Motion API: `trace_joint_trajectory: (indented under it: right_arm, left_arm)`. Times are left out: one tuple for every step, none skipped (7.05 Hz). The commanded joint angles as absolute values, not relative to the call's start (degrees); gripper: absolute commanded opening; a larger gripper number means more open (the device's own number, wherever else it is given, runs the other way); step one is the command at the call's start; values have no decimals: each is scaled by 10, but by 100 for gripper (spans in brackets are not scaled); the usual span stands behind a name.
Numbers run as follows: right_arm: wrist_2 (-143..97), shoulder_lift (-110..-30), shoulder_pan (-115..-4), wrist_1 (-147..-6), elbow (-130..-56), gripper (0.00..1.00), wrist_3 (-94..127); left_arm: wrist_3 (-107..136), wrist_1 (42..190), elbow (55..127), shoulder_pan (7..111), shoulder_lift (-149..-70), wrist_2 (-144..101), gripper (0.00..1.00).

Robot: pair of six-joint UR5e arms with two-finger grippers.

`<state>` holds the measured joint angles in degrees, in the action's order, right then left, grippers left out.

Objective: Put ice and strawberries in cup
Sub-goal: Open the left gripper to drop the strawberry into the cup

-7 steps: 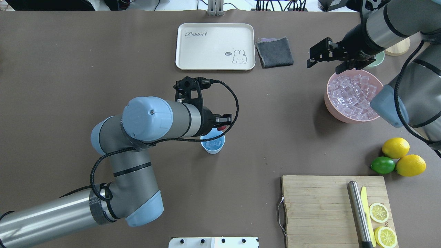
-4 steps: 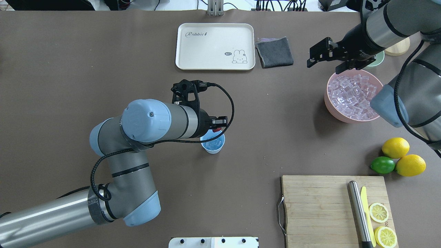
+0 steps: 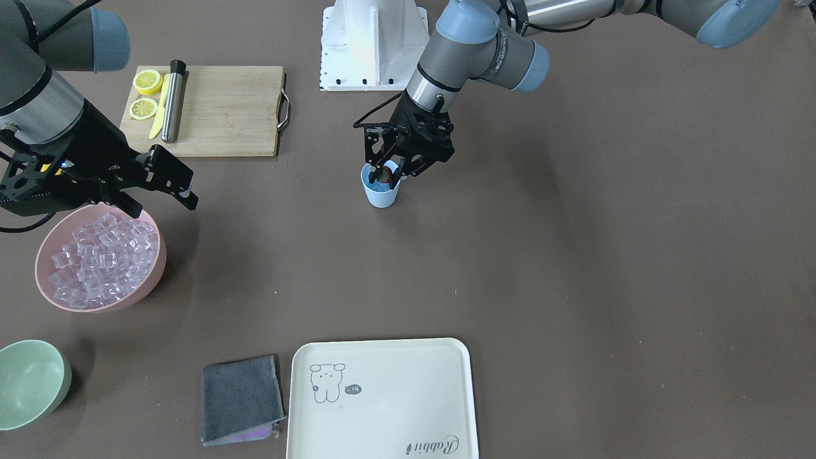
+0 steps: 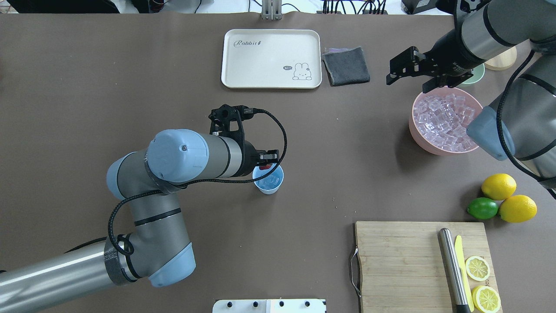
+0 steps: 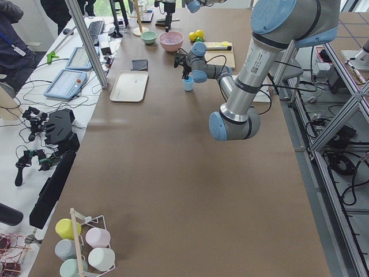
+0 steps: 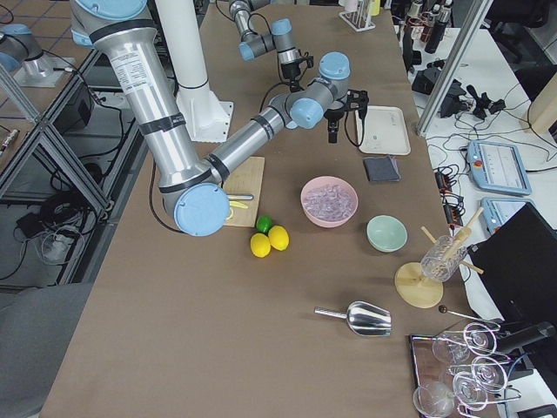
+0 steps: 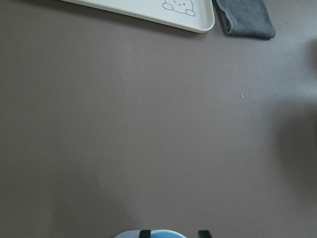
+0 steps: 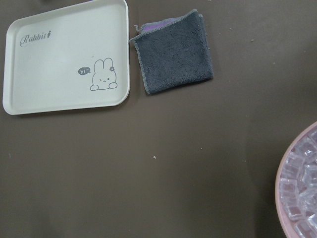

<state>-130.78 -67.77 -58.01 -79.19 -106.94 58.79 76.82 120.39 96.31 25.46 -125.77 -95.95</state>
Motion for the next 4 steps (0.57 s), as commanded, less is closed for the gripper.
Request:
trace_joint_trajectory:
  right_arm:
    - [-1309,-675,-583,-793,-1069,99,587]
    - [-1310,-675,-584,-793,-1068,99,586]
    - [-1310,-675,-587,-793,-1067,99,584]
    - [-1310,-677,-591,-793,-1067,99,574]
  left_arm:
    - [771,1201,976,254,-1256,-958,98]
    - [767,1201,976,259,-1256,-958,98]
    - [754,1201,972,291,-1240,-924,98]
    - [642,1198,951,337,-1243,-922,98]
